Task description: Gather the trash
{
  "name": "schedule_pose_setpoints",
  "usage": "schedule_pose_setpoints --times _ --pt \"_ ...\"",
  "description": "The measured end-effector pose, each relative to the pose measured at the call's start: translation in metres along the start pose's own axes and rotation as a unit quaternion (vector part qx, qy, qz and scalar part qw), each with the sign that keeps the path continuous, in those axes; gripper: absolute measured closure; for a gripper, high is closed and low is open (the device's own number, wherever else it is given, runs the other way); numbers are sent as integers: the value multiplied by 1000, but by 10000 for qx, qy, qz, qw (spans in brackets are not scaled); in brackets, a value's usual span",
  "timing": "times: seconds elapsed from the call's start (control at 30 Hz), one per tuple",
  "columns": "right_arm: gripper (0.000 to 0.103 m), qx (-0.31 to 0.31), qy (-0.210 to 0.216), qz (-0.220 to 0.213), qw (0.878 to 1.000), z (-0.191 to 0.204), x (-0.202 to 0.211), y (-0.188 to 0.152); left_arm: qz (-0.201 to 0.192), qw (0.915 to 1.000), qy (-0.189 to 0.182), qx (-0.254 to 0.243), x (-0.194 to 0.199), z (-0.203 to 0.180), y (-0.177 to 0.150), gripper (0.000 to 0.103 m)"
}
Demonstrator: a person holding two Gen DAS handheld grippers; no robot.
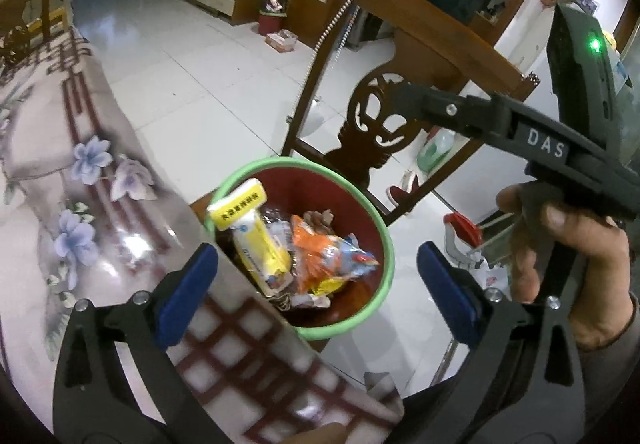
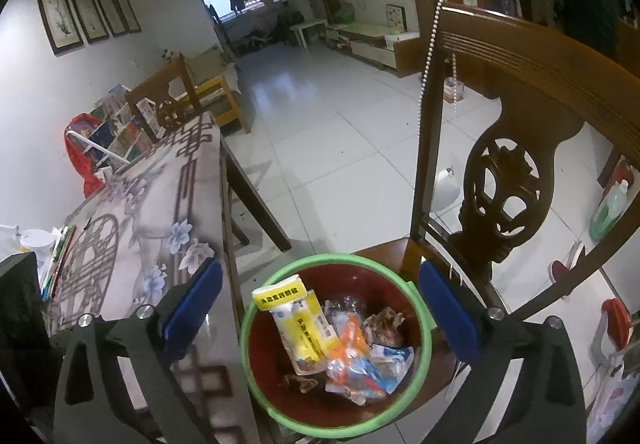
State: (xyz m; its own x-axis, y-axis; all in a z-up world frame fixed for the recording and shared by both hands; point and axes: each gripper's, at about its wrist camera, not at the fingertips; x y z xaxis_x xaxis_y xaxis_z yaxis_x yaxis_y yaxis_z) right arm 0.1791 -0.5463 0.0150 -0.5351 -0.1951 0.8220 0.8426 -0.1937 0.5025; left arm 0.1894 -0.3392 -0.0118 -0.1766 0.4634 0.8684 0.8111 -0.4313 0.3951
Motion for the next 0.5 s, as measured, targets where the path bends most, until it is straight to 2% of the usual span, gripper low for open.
schedule_pose_setpoints --times 0.2,0.5 --pt "8 53 -12 -6 10000 18 4 -6 -151 9998 96 51 23 9 -11 6" --pt "7 365 4 -147 9992 68 15 -10 -359 9986 229 321 61 34 -38 6"
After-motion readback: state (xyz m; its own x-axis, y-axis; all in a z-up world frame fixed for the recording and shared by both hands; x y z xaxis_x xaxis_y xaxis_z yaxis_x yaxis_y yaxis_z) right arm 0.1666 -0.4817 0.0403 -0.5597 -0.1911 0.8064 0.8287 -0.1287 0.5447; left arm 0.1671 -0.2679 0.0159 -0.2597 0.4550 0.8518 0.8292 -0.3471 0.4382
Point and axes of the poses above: each gripper's, at about its wrist camera, not at the fingertips, and x roughly against the way its jaws point, z to its left, y to its top, and after that the axes turned 13 degrees about z, right-handed
